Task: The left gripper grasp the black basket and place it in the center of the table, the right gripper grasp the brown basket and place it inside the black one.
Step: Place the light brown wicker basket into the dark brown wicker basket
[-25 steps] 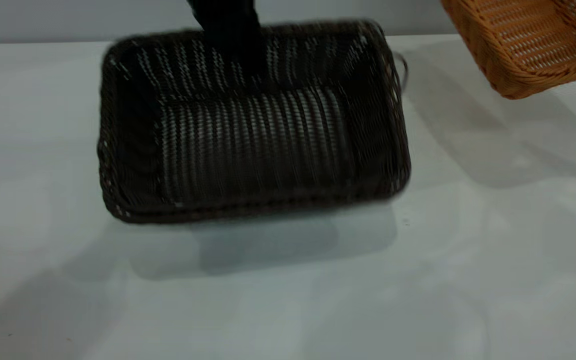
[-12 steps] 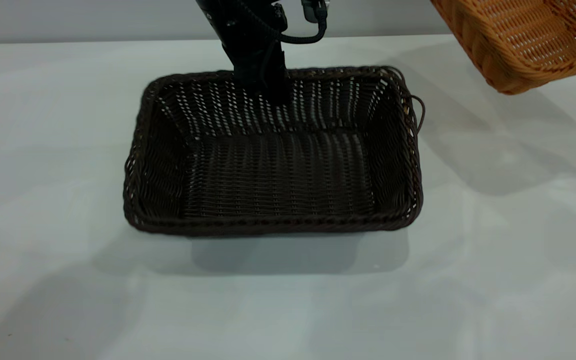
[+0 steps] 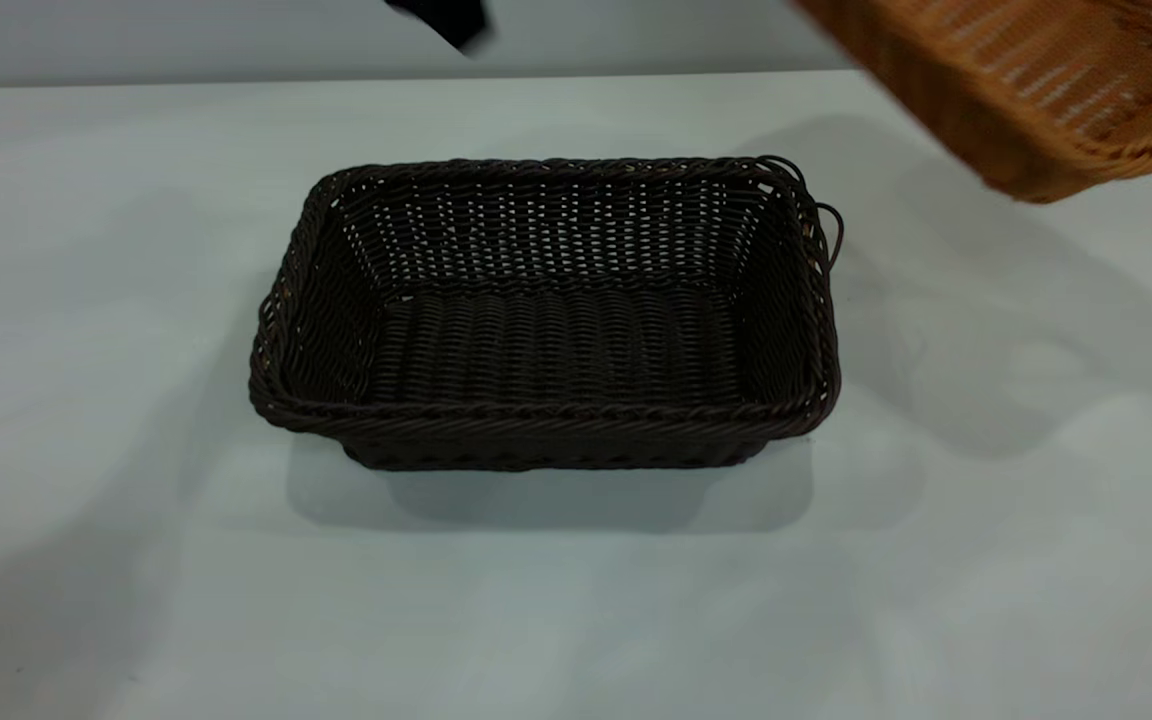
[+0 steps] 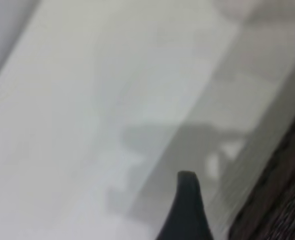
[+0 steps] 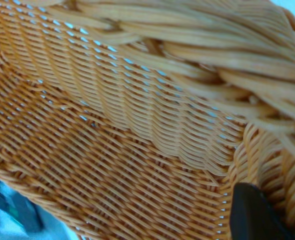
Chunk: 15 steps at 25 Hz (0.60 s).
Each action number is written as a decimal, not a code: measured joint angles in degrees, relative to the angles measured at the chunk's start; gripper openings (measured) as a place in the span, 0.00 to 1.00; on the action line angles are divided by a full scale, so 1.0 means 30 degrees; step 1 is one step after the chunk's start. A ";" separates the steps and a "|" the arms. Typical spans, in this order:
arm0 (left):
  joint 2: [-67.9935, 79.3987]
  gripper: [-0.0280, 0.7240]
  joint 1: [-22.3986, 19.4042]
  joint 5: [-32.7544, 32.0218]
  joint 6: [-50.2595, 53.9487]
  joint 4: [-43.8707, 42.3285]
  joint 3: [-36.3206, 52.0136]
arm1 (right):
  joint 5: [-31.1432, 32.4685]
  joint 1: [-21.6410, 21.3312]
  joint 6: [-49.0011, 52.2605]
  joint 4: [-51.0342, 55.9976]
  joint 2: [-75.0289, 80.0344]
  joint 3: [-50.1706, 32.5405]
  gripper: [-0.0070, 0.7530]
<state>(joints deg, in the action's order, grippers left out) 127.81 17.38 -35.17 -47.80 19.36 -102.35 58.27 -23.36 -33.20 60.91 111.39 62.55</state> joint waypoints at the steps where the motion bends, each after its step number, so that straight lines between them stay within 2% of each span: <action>1: -0.0220 0.76 -0.0612 -0.0146 0.0475 0.0000 0.0000 | 0.0000 0.0835 0.0501 -0.0637 -0.0333 0.0000 0.10; 5: -0.0758 0.76 -0.2458 -0.0572 0.1374 0.0000 0.0000 | 0.0160 0.4462 0.1828 -0.2049 -0.0802 0.0000 0.10; 8: -0.0772 0.76 -0.3233 -0.0658 0.1518 0.0000 0.0000 | 0.0015 0.6929 0.2448 -0.2399 -0.0802 0.0000 0.10; 12: -0.0772 0.76 -0.3556 -0.0970 0.1541 0.0000 0.0000 | -0.0322 0.9668 0.3469 -0.3583 -0.0618 0.0631 0.10; 15: -0.0772 0.76 -0.3556 -0.1405 0.1541 0.0000 0.0000 | -0.0201 1.0935 0.4779 -0.5374 0.0187 0.2211 0.10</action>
<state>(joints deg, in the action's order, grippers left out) 125.50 6.71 -39.39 -43.18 19.36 -102.35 57.67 9.44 -18.87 44.78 111.95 69.18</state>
